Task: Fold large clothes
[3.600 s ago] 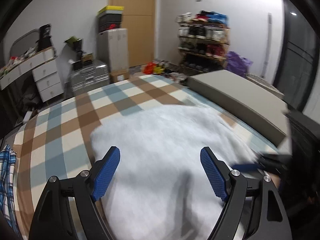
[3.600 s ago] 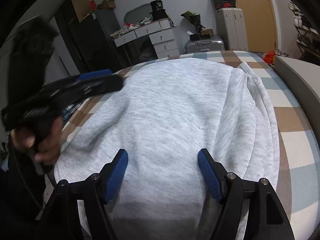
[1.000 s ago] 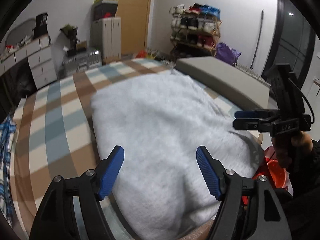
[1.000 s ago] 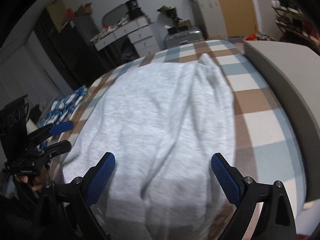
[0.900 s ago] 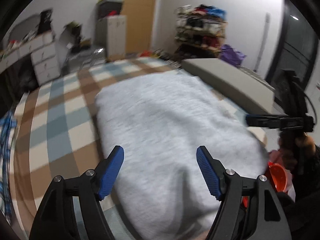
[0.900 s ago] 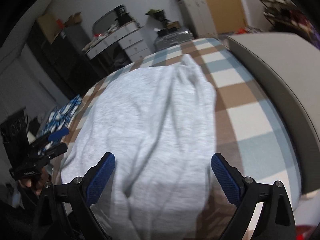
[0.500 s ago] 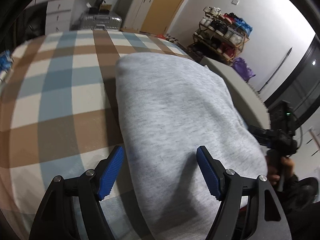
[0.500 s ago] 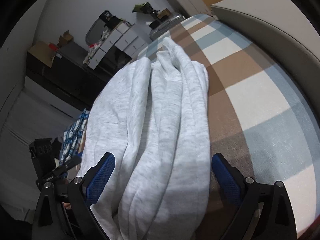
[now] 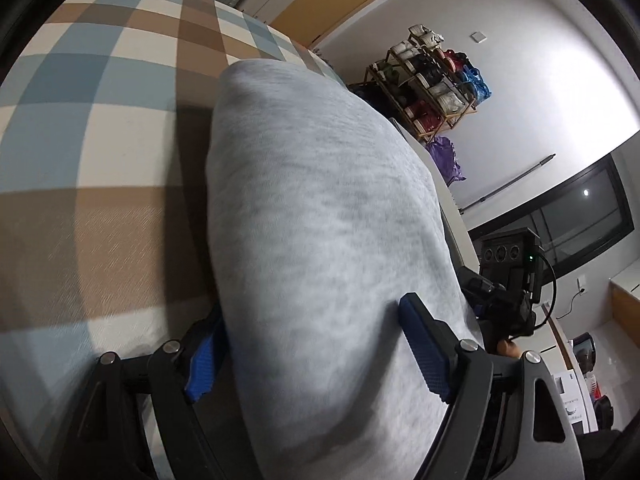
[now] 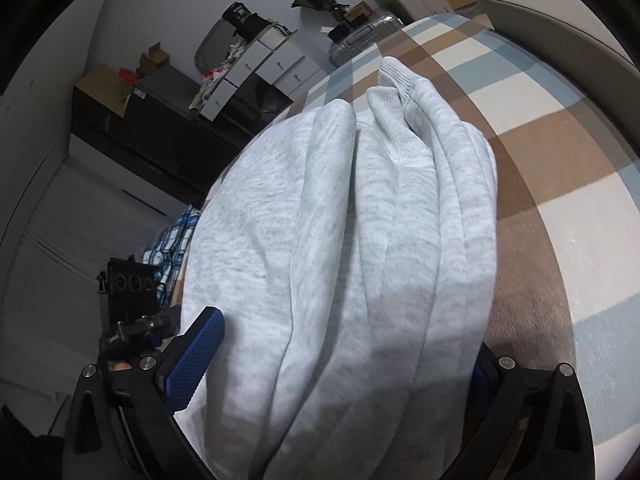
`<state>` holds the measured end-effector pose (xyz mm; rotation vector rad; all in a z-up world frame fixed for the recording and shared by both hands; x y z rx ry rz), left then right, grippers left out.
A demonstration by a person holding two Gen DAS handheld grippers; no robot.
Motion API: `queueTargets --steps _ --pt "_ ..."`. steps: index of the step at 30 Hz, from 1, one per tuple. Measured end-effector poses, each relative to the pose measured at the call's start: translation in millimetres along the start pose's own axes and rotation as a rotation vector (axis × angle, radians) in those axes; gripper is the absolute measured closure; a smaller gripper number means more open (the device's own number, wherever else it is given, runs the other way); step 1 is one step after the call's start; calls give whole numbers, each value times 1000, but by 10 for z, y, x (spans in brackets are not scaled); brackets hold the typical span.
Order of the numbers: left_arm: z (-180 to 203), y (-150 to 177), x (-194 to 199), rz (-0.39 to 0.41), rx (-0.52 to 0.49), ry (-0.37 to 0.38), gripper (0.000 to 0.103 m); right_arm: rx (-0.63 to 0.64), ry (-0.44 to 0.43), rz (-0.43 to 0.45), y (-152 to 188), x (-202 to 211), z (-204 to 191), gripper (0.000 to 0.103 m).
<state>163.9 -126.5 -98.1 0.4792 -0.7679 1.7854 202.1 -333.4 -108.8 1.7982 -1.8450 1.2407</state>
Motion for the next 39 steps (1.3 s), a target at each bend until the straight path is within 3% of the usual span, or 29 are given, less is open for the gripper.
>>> queueTargets --steps 2,5,7,9,11,14,17,22,26,27,28,29,31,32,33,34,35,36,37,39 --pt "53 -12 -14 5 -13 -33 25 29 53 17 -8 -39 -63 1" --pt "101 -34 -14 35 -38 -88 31 50 52 34 19 -80 -126 24" --pt "211 17 30 61 -89 -131 44 76 62 64 54 -33 -181 33" --pt "246 30 55 84 -124 -168 48 92 86 115 81 99 -233 61" --pt "296 59 92 101 -147 -193 49 81 73 143 84 220 -229 70" --pt "392 73 102 113 -179 -205 52 107 68 173 98 354 -255 74" --pt "585 42 42 131 -230 -226 53 115 74 198 135 495 -268 75" --pt "952 -103 -76 142 -293 -160 53 139 106 293 119 1121 -316 75" --pt "1408 -339 -303 143 -362 -101 53 171 253 391 -10 1833 -311 75" --pt "1613 -488 -424 131 -378 -88 53 174 318 415 -85 2012 -296 75" --pt "1774 -616 -532 125 -393 -73 53 174 444 452 -192 2251 -255 75" --pt "1916 -719 -634 122 -406 -60 53 164 525 461 -262 2365 -205 68" --pt "2152 -924 -938 107 -403 -43 48 111 768 480 -443 2644 41 46" --pt "2207 -1030 -1177 77 -371 -45 46 45 921 497 -491 2767 242 21" --pt "2206 -1104 -1434 39 -336 -53 45 1 1050 509 -501 2833 394 8" --pt "2170 -1153 -1708 -10 -309 -68 45 -61 1231 511 -478 2909 616 2" --pt "2125 -1177 -1928 -57 -296 -83 45 -153 1327 463 -418 2955 873 4" --pt "2035 -1184 -2197 -117 -278 -139 45 -226 1304 419 -314 2974 1062 13" --pt "1978 -1159 -2270 -109 -274 -163 44 -261 1246 411 -213 2973 1137 18" --pt "1908 -1118 -2187 -57 -271 -126 44 -262 1052 456 118 2951 1128 19"
Point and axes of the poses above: each gripper's, at about its wrist camera, not at the fingertips, and x roughly against the way its jaws point, z to its right, y to its underside, the point moved 3 cm from there along -x, roughly the way its jaws point, and after that the axes turned 10 degrees about -z, right-handed, at the moved point
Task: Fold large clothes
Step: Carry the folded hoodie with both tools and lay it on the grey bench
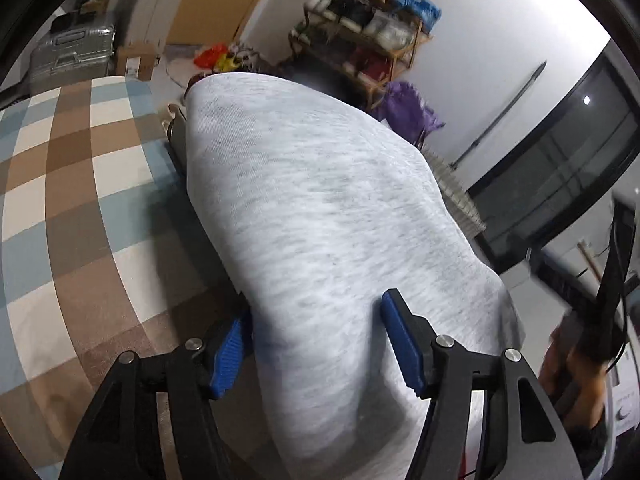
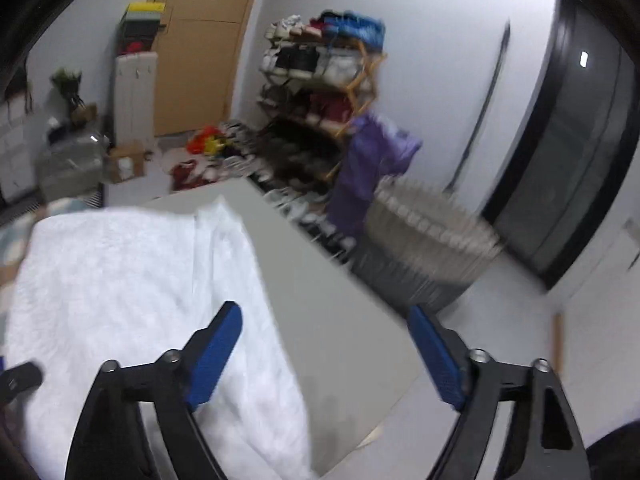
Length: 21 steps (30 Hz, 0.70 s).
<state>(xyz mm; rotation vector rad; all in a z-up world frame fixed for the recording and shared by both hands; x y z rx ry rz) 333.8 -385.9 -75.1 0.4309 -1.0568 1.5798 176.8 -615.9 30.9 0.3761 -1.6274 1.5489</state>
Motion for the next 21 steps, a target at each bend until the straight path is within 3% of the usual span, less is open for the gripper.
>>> queueTargets --steps 5,9,13,16,18,21 --pt "-216 52 43 -35 -15 56 44 -151 -293 19 619 293 127 15" --pt "-231 116 34 -19 -61 15 44 -213 -398 -36 847 252 42 13" --pt "110 85 61 0 -88 -6 44 -286 -472 -92 820 17 70 16" --pt "173 84 97 17 -126 -29 47 -292 -538 -121 812 -121 8 64" --pt "229 83 96 20 -145 -45 47 -262 -515 -86 708 -83 8 78" --pt "335 43 22 10 -155 -19 47 -256 -444 -42 533 -48 136 79"
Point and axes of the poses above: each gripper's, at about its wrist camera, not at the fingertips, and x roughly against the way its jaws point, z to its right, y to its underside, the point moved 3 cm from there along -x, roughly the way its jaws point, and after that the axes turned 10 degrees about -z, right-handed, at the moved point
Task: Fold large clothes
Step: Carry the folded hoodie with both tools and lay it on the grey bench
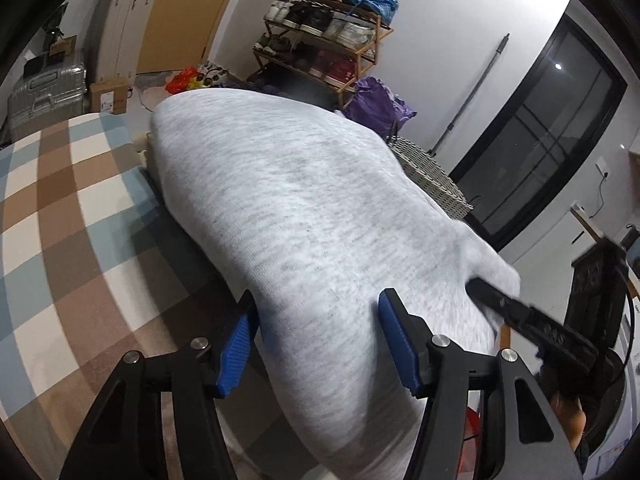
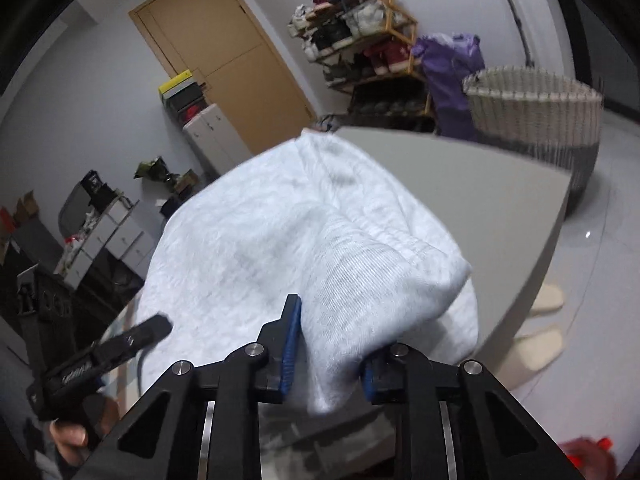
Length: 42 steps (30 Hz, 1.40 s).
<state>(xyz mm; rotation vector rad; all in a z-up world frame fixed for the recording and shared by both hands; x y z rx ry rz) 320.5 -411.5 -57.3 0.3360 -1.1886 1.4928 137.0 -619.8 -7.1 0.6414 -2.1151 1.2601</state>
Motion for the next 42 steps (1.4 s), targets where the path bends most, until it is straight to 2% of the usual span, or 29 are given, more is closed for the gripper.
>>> queueTargets --steps 2,5,7,9,12,14,16,20,22,25,30,33,37,40,41,42 --pt "130 -5 -57 -11 -18 29 47 -57 51 34 -179 25 181 76" --pt "301 -26 -233 -38 -61 34 47 -166 77 -10 -256 -49 459 67" --pt "308 -36 -234 -27 -70 16 47 -180 21 -18 -135 25 477 61" --pt "170 -24 -210 -37 -50 74 47 -135 -11 -30 5 85 381 46" --pt "-21 28 -152 -61 1 159 46 -85 -70 -59 256 130 206 44" --pt "-137 90 -41 -57 32 188 46 -97 -157 -75 392 156 97 44" --pt "-192 160 131 -20 36 148 47 -101 -220 -94 474 162 -22 44" --pt "-335 235 393 37 64 114 47 -98 -273 -132 656 76 -225 42" --pt "-376 261 473 56 73 99 47 -60 -238 -153 744 7 -355 41" --pt "-406 302 514 69 79 78 47 -30 -213 -92 764 -8 -393 41" --pt "-375 377 455 71 69 54 47 -8 -182 -21 614 12 -377 60" --pt "-409 436 420 48 70 50 47 8 -139 5 526 -10 -373 60" --pt "-383 504 415 27 45 26 47 -10 -136 -8 593 -7 -364 59" --pt "-347 538 431 27 6 -18 47 -36 -139 -22 649 32 -340 53" --pt "-330 549 440 29 -6 -34 46 -37 -121 -25 672 67 -334 44" --pt "-330 566 455 29 -15 -46 45 -36 -88 -29 694 96 -330 29"
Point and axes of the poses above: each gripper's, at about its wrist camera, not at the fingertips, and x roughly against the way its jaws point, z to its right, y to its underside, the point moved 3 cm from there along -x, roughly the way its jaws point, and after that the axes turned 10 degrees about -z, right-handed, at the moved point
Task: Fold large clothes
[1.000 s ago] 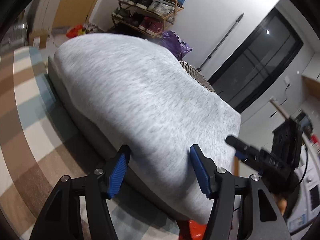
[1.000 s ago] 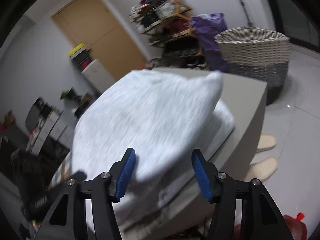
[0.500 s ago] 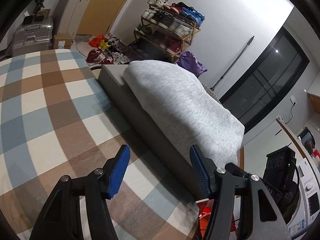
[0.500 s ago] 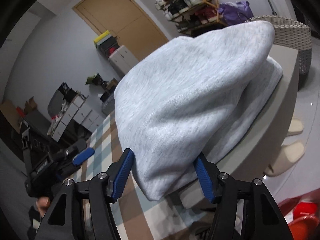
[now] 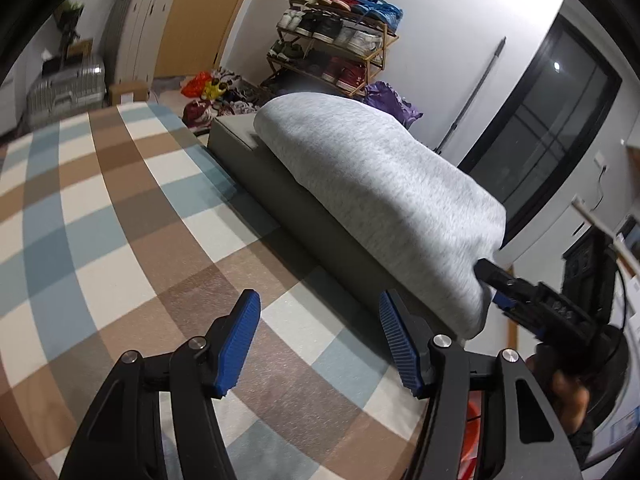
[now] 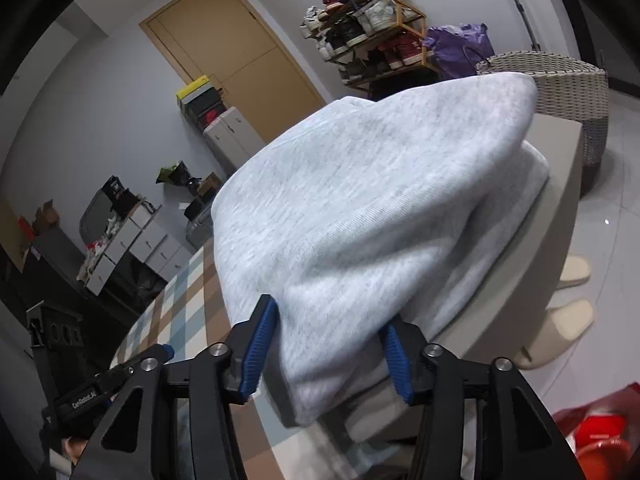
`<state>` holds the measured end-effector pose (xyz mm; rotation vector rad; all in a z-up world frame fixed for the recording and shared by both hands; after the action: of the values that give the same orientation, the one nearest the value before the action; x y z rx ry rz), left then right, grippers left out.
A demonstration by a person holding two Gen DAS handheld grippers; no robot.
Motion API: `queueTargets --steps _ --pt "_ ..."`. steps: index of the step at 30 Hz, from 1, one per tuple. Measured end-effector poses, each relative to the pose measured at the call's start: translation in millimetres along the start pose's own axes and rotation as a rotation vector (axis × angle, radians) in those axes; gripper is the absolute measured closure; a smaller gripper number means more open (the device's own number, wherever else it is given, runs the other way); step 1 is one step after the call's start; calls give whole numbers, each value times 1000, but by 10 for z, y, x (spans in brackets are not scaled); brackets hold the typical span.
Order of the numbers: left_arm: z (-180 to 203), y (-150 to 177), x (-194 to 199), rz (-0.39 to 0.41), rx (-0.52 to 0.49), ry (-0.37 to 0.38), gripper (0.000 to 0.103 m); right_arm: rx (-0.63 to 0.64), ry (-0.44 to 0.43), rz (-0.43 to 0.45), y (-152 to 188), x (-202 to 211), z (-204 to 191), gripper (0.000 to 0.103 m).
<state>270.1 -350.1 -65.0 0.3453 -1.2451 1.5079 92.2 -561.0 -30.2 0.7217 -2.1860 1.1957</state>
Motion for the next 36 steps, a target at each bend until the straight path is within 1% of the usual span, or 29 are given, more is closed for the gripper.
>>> queueTargets --steps 1,2,4,5,6,7,8,9,11,13,18,19,20,21,24,26,29,33,36 --pt "1 18 15 -1 -12 -9 45 0 40 -6 23 20 -6 23" --pt "9 34 33 0 -26 -17 45 5 62 -6 42 47 -2 18" --pt "33 64 80 11 -58 -25 45 38 89 7 83 156 -49 16" --pt "68 77 110 24 -77 -31 45 63 101 17 95 214 -88 13" --pt "97 88 144 36 -93 -38 42 92 116 32 113 274 -151 8" --pt "126 101 184 50 -107 -46 35 119 129 47 128 318 -216 4" --pt "142 114 214 64 -116 -49 30 152 146 64 154 370 -297 0" --pt "168 132 266 87 -128 -52 23 183 161 80 180 413 -376 0" --pt "203 157 334 122 -139 -44 23 226 178 94 215 455 -519 0" --pt "227 190 388 134 -147 -40 23 250 184 109 238 485 -654 0" --pt "264 294 530 177 -186 -35 22 263 193 149 310 526 -809 0" --pt "270 320 571 193 -190 -33 19 264 187 154 331 531 -827 0" --pt "270 346 600 199 -191 -38 14 266 184 155 362 537 -841 0" --pt "265 378 636 205 -187 -46 2 267 180 155 392 540 -857 0" --pt "279 467 747 249 -184 -58 1 264 174 177 492 588 -861 0" --pt "296 536 802 259 -183 -67 1 248 180 225 564 666 -861 0" --pt "332 668 880 275 -181 -77 1 232 181 274 656 767 -857 0" --pt "381 867 988 293 -180 -122 1 227 177 347 778 924 -889 0" --pt "440 1031 1088 296 -199 -146 1 182 175 372 792 997 -946 0"
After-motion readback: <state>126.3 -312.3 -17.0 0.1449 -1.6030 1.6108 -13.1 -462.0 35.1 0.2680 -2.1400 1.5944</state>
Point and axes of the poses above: each gripper's, at about its wrist camera, not at the fingertips, and x roughly against the way its jaws point, z to its right, y to its underside, the point moved 3 cm from there along -x, roughly the way its jaws point, and after that the axes turned 10 degrees about -z, right-handed, at the moved point
